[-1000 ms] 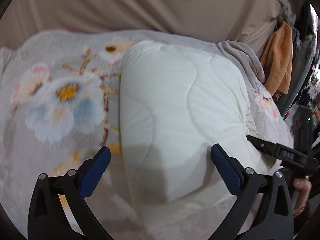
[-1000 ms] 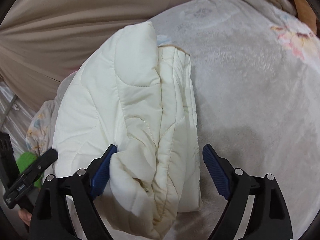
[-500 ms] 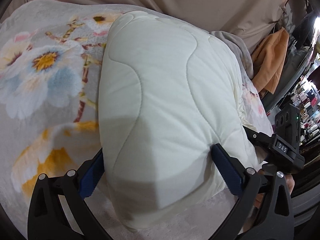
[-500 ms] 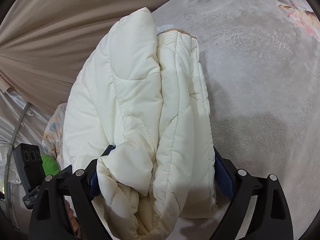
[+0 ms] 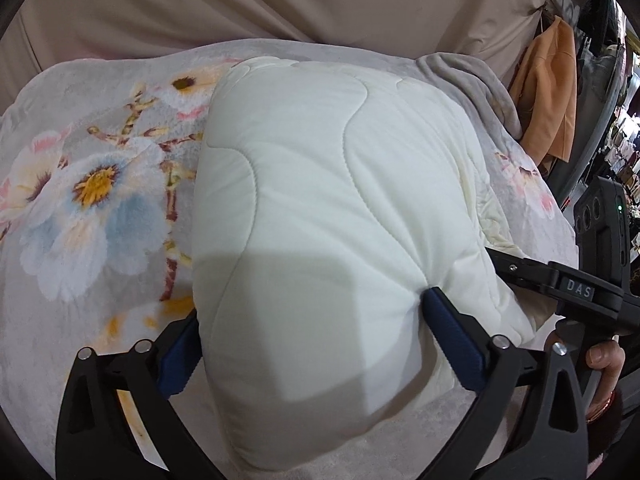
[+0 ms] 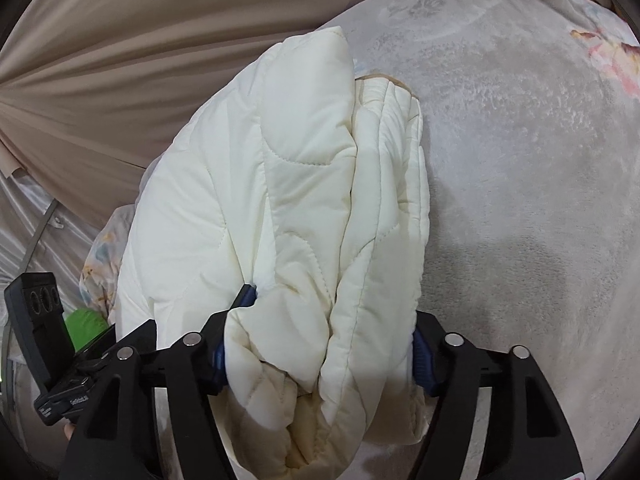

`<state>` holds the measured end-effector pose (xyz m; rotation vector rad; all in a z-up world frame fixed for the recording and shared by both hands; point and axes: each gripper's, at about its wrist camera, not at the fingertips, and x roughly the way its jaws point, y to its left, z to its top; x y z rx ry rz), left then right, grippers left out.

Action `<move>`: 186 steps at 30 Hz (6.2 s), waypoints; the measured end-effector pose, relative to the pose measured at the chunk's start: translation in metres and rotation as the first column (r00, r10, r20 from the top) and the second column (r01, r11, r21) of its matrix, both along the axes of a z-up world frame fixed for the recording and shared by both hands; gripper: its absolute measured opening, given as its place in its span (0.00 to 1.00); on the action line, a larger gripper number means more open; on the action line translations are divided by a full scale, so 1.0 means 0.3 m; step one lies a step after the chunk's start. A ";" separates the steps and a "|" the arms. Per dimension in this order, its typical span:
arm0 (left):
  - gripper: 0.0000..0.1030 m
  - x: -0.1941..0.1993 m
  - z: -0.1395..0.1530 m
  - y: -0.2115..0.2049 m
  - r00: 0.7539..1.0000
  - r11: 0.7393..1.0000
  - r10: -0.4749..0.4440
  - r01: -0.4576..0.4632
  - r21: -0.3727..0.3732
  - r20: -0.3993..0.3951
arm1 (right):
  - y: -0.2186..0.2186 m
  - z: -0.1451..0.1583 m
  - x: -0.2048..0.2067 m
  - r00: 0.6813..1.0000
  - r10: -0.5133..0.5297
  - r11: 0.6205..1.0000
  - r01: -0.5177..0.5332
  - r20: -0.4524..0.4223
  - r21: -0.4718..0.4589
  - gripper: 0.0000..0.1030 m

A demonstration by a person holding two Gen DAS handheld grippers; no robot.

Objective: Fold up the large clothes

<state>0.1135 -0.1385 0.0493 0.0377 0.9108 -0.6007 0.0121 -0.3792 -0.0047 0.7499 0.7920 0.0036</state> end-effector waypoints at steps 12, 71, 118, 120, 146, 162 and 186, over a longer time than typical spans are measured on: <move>0.66 -0.025 0.124 0.027 0.996 0.996 -0.042 0.048 -0.079 0.080 | 0.018 0.125 -0.037 0.993 -0.031 0.998 0.038 0.117 -0.053 0.32; 0.91 0.181 0.240 0.827 0.893 0.934 0.352 -0.313 -0.175 0.282 | 0.691 0.321 0.341 0.941 0.257 0.898 -0.149 0.220 -0.413 0.12; 0.94 -0.100 -0.123 0.504 0.849 0.845 0.432 -0.499 0.191 0.303 | 0.824 0.010 0.118 0.998 0.052 0.811 -0.016 0.046 -0.585 0.59; 0.94 -0.097 -0.126 0.507 0.849 0.843 0.437 -0.502 0.193 0.297 | 0.822 0.006 0.122 0.998 0.052 0.811 -0.019 0.039 -0.584 0.59; 0.94 -0.090 -0.132 0.513 0.840 0.828 0.451 -0.520 0.210 0.302 | 0.831 -0.004 0.128 0.998 0.050 0.796 -0.025 0.025 -0.605 0.59; 0.93 -0.093 -0.133 0.522 0.843 0.836 0.448 -0.513 0.194 0.297 | 0.826 0.000 0.122 0.999 0.044 0.793 -0.017 0.028 -0.609 0.60; 0.92 -0.102 -0.126 0.514 0.838 0.830 0.445 -0.518 0.205 0.317 | 0.829 -0.001 0.120 0.999 0.039 0.784 -0.015 0.025 -0.621 0.60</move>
